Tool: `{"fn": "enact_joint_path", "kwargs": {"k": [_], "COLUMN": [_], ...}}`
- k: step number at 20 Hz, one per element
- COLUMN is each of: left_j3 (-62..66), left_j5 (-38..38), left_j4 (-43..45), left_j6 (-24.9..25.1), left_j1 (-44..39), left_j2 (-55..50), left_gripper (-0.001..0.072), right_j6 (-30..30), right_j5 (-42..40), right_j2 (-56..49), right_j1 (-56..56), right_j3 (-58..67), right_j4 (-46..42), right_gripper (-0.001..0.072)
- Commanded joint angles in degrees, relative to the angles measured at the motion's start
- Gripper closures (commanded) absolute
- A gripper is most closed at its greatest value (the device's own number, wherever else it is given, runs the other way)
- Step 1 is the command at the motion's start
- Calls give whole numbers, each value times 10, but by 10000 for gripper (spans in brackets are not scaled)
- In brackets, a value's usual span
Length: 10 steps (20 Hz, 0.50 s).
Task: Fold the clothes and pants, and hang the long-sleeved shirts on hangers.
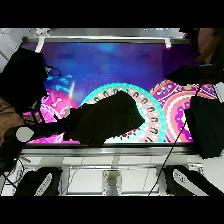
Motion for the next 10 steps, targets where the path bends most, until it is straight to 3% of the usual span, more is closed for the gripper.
{"fn": "enact_joint_path", "kwargs": {"k": [1,4,7,10], "left_j3": [0,0,0,0], "left_j5": [0,0,0,0], "left_j4": [3,2,2,3], "left_j6": [0,0,0,0], "left_j1": [0,0,0,0], "left_j2": [0,0,0,0], "left_gripper": [682,683,683,683], "right_j6": [-48,-46,-11,-2], "right_j5": [9,-26,-130,-168], "right_j2": [0,-2,-18,-62], "right_j1": [18,28,26,26], "right_j3": [-72,-202,-317,-384], "right_j4": [-45,-128,-116,-109], "right_gripper": [267,267,267,266]}}
